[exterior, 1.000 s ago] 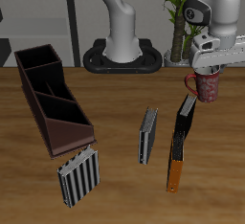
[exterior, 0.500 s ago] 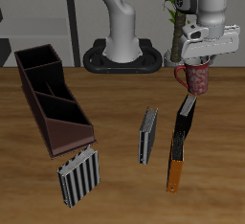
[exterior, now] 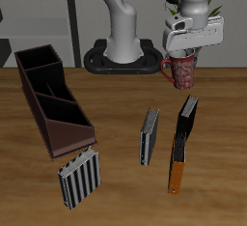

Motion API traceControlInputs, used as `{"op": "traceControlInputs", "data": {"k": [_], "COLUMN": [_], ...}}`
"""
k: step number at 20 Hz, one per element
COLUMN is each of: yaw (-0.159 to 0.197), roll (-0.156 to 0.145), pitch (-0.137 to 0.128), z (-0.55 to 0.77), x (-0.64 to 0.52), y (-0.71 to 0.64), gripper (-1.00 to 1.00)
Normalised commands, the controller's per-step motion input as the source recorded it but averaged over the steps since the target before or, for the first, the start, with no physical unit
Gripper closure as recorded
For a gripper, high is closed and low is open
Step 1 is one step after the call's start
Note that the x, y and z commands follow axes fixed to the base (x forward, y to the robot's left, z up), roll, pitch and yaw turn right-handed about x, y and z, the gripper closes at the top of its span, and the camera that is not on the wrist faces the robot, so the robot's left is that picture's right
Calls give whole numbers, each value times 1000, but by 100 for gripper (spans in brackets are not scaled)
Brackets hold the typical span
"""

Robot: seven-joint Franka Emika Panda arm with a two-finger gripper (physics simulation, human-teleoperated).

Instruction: Place the red mug into the right desk caddy's right compartment

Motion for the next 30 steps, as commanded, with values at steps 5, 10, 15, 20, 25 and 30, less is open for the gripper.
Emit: {"op": "traceControlInputs", "data": {"k": [5,10,15,20,25,30], "yaw": [8,-25,-12,-15,-56,-49], "roll": [-55,-31,-1,-6,-44,-10], "pitch": [-42,-23,-10,3,4,6], "z": [243,283,298,244,371,279], "x": [63,-11,-44,49,57,20], "y": [-460,-392,-379,-309,-556,-401], "gripper": [100,100,100,100,100,100]}}
